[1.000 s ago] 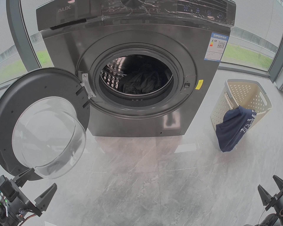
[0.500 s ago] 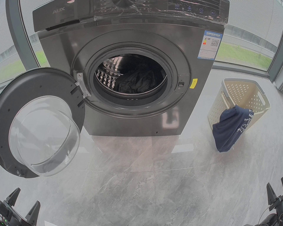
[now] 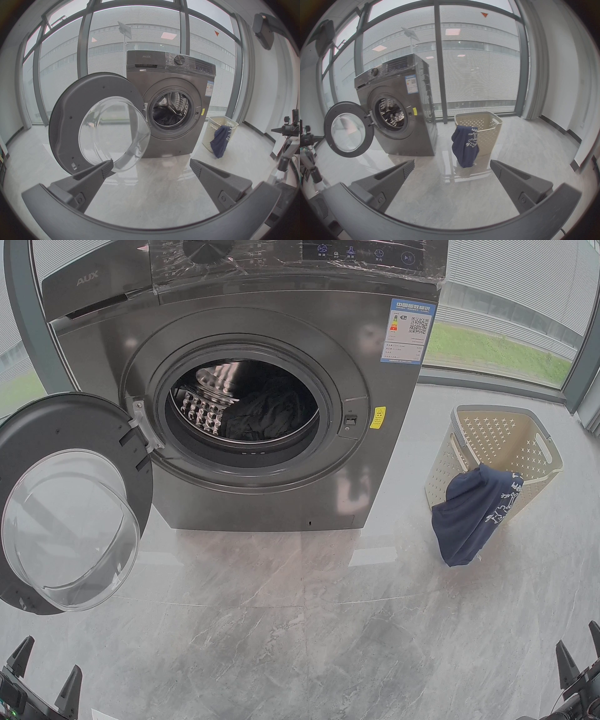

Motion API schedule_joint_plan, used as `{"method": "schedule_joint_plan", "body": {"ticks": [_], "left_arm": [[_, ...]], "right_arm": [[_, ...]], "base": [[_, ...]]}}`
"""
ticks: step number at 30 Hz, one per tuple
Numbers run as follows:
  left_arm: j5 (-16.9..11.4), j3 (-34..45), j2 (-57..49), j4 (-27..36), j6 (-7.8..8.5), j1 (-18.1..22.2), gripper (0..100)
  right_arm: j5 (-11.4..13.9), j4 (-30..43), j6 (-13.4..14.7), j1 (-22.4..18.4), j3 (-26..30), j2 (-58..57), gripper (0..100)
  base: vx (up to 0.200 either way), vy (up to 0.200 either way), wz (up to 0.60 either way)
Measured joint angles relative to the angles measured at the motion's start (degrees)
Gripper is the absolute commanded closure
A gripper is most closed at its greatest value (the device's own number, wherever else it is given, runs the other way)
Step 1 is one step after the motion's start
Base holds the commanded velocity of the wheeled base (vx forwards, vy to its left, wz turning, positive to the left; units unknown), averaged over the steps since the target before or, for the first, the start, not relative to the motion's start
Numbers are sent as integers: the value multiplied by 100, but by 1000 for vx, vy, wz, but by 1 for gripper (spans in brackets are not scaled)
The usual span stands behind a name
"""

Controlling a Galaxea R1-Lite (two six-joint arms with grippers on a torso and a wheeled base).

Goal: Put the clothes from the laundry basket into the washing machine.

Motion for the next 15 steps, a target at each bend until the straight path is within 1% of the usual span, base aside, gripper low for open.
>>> {"method": "schedule_joint_plan", "body": {"ticks": [1,2,4,6,8,10,13,15], "left_arm": [[-83,0,-15,4,60,193,0],[-126,0,-28,6,85,308,0],[-222,0,-66,26,128,599,0],[-305,0,-110,116,145,807,0],[-362,0,-168,278,104,925,0],[-405,0,-238,361,9,945,0],[-438,0,-306,385,-83,930,0],[-438,0,-334,363,-111,922,0]], "right_arm": [[115,54,-39,-28,0,-48,0],[141,77,-57,-44,0,-72,0],[152,121,-96,-80,0,-133,0],[141,169,-134,-105,0,-184,0],[127,199,-156,-119,0,-221,0],[93,215,-143,-134,0,-245,0],[28,226,-106,-143,0,-267,0],[2,228,-115,-143,0,-278,0]], "base": [[0,0,0],[0,0,0],[0,0,0],[0,0,0],[0,0,0],[0,0,0],[0,0,0],[0,-200,0]]}}
